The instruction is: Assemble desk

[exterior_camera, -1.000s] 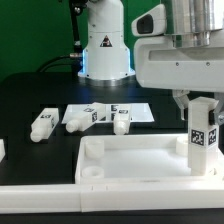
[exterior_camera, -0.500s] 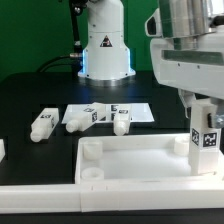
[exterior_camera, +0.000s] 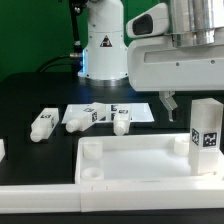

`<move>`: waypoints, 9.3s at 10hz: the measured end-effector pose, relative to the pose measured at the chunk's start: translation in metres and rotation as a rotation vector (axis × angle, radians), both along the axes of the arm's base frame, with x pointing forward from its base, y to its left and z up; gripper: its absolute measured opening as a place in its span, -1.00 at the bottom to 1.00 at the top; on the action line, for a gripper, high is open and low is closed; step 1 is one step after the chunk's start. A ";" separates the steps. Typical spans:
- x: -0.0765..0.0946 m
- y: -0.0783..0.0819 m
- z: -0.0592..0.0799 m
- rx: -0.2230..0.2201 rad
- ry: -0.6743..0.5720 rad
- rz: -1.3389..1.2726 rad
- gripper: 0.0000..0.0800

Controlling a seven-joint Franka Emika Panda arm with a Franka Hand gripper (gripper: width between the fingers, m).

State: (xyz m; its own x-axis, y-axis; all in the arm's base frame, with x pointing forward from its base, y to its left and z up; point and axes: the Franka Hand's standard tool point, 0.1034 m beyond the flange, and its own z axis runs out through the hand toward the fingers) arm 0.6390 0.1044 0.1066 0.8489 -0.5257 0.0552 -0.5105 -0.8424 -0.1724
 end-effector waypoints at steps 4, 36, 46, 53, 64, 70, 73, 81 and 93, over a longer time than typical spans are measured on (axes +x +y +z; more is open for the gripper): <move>-0.004 0.009 -0.001 -0.113 -0.018 0.580 0.62; 0.005 0.001 -0.001 -0.067 0.020 -0.055 -0.29; -0.002 0.002 -0.003 0.212 0.148 -1.304 -0.29; -0.002 0.004 0.001 0.206 0.139 -1.250 0.60; -0.007 -0.003 0.037 0.195 0.114 -0.955 0.62; -0.039 -0.046 0.039 0.126 0.045 -0.557 0.62; -0.049 -0.053 0.029 0.069 0.017 -0.266 0.62; -0.087 -0.069 -0.001 -0.093 -0.101 0.266 0.62; -0.169 -0.103 -0.048 0.007 0.149 0.459 0.62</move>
Offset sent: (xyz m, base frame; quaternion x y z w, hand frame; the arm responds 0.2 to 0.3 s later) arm -0.0036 0.0251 -0.0079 -0.0256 -0.0722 -0.4219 0.9034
